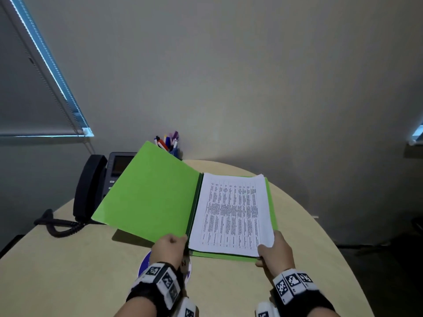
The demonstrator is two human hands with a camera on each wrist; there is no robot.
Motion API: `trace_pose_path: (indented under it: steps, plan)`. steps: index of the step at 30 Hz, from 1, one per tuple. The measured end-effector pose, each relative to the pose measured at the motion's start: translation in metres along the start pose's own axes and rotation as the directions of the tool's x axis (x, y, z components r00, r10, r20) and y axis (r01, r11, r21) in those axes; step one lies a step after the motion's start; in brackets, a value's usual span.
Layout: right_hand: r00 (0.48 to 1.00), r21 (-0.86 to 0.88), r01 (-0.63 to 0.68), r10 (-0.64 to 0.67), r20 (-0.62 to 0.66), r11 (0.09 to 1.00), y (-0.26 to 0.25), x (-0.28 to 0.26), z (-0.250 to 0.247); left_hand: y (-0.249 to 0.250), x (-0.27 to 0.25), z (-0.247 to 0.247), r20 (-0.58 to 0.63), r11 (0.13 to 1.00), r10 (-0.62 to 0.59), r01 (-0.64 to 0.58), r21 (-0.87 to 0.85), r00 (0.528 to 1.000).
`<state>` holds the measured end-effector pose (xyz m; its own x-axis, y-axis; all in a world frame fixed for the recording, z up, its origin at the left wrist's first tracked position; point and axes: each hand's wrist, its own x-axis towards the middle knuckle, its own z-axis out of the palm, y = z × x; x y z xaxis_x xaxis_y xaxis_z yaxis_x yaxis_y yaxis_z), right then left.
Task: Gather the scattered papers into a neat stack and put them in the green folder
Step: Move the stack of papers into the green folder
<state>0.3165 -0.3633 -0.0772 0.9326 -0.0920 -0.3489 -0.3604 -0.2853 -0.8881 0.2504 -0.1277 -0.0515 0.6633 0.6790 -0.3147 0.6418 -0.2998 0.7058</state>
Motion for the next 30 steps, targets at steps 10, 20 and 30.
trace_pose_path:
  steps: [10,20,30]
  plan:
    - [1.000,-0.596,-0.020,0.022,-0.003,0.802,-0.010,0.006,-0.006,-0.004,0.000,-0.043,-0.113,0.894,0.005,-0.055,-0.446,0.994]
    - [0.990,-0.600,-0.116,0.046,-0.131,0.791,-0.004,0.001,-0.010,0.023,-0.033,0.027,0.257,0.938,0.345,-0.341,-0.063,0.902]
    - [0.998,-0.216,0.067,-0.069,-0.002,0.974,0.019,-0.008,-0.029,0.027,-0.032,0.063,0.407,0.679,0.083,-0.350,0.645,0.910]
